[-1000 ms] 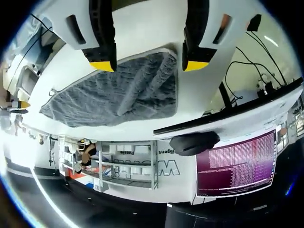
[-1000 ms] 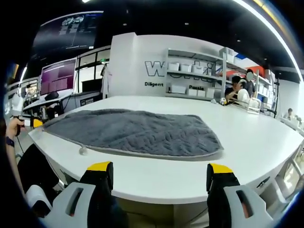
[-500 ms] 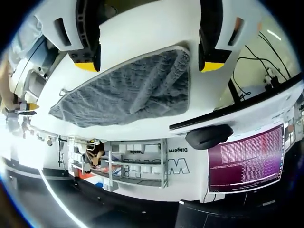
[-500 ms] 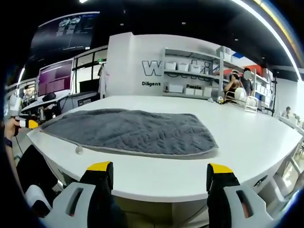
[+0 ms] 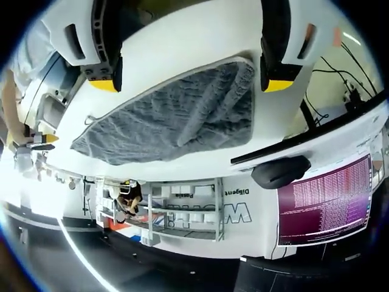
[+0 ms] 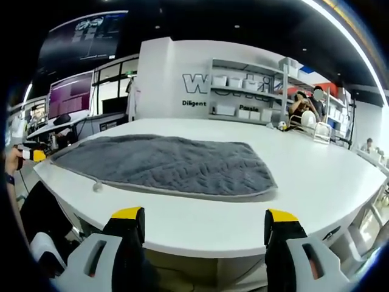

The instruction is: Open the folded towel by lifting each exposed corner and separating the folded layers until the towel lies flat within the target outline without major curled edges

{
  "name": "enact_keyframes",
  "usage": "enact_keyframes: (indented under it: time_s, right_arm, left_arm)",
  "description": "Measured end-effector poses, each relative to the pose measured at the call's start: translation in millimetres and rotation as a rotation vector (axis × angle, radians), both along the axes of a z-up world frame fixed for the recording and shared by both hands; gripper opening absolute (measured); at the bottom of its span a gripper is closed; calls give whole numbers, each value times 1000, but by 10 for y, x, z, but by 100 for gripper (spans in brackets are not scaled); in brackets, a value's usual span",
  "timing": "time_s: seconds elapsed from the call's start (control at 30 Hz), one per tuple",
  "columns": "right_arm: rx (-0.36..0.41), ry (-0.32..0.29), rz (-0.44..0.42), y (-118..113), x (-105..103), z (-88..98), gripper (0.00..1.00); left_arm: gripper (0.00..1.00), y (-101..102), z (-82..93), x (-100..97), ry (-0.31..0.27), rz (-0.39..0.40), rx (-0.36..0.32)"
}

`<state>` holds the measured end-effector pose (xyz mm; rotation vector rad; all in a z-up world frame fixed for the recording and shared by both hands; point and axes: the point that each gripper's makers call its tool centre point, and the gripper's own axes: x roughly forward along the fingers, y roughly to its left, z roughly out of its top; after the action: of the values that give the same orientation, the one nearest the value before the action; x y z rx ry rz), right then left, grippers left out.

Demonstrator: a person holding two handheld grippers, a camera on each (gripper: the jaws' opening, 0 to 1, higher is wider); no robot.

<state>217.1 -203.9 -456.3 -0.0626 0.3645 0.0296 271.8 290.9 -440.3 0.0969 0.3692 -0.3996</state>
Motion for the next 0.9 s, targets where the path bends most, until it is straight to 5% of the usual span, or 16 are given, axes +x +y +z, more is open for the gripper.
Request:
enact_keyframes:
  time_s: [0.13, 0.4, 0.9]
  right_arm:
    - [-45, -14, 4, -149, 75, 65, 82]
    - [-202, 41, 167, -411, 345, -13, 84]
    - [-102, 126, 342, -806, 829, -85, 71]
  left_arm:
    - [95, -11, 10, -13, 0, 0, 1]
    - [95, -6, 18, -21, -2, 0, 0]
    - [94, 10, -22, 11, 11, 6, 5]
